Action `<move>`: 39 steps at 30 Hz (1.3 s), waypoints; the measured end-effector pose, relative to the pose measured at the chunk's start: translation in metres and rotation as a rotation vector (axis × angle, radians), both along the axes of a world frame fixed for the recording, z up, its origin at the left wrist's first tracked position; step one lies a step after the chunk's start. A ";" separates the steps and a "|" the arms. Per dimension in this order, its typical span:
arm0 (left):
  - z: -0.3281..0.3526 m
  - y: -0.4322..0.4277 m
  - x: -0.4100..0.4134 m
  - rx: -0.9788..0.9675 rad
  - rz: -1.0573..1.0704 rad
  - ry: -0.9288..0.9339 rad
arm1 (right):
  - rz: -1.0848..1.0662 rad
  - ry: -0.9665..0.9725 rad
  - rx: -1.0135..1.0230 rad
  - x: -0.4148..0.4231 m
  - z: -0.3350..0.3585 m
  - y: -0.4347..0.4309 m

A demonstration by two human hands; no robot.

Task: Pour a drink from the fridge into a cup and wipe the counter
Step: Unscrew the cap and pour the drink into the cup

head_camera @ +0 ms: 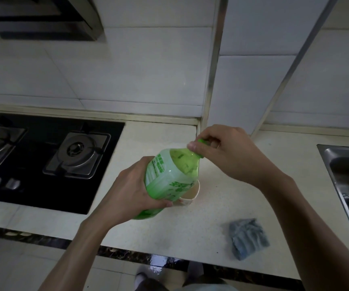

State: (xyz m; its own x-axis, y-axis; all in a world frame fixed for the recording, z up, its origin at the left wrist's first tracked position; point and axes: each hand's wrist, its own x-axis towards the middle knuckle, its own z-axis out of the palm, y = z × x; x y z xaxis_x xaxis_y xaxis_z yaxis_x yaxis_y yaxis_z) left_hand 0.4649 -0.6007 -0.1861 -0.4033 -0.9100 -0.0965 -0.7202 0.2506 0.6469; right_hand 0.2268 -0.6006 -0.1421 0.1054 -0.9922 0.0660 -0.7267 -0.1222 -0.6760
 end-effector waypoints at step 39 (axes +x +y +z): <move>-0.041 -0.007 0.040 0.103 -0.059 -0.119 | -0.157 -0.395 0.109 -0.007 -0.084 0.023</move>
State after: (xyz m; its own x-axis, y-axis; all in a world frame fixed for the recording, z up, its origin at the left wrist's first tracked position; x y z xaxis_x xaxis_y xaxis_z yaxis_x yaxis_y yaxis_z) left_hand 0.5051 -0.6078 -0.2276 -0.4360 -0.8677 -0.2388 -0.7793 0.2313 0.5824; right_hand 0.2196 -0.5781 -0.2265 -0.0592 -0.9976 -0.0353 -0.4136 0.0567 -0.9087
